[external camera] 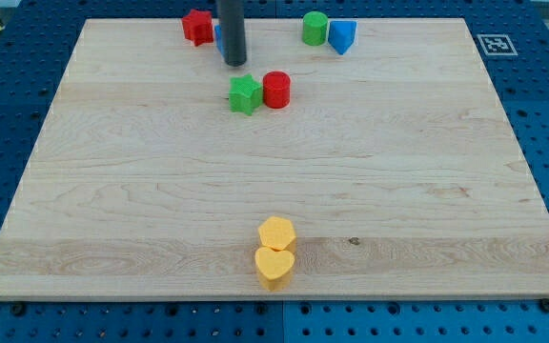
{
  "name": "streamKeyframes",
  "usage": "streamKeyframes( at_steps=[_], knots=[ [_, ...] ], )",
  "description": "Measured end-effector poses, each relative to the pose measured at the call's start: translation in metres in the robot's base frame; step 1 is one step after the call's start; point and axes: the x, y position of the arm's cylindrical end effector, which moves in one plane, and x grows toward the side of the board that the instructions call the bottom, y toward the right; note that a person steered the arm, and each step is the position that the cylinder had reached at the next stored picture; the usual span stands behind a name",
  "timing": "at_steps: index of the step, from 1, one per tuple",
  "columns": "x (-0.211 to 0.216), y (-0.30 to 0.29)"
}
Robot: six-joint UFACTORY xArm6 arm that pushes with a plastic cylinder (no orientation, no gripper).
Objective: Move the green star to the bottom left of the red circle
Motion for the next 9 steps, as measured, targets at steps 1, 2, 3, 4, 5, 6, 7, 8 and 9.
streamKeyframes(
  at_steps=[1,2,3,4,5,6,7,8,9],
  knots=[
    [0.012,0.016],
    [0.019,0.018],
    [0.023,0.018],
    [0.034,0.019],
    [0.043,0.021],
    [0.043,0.021],
    [0.047,0.017],
    [0.063,0.014],
    [0.077,0.011]
  ],
)
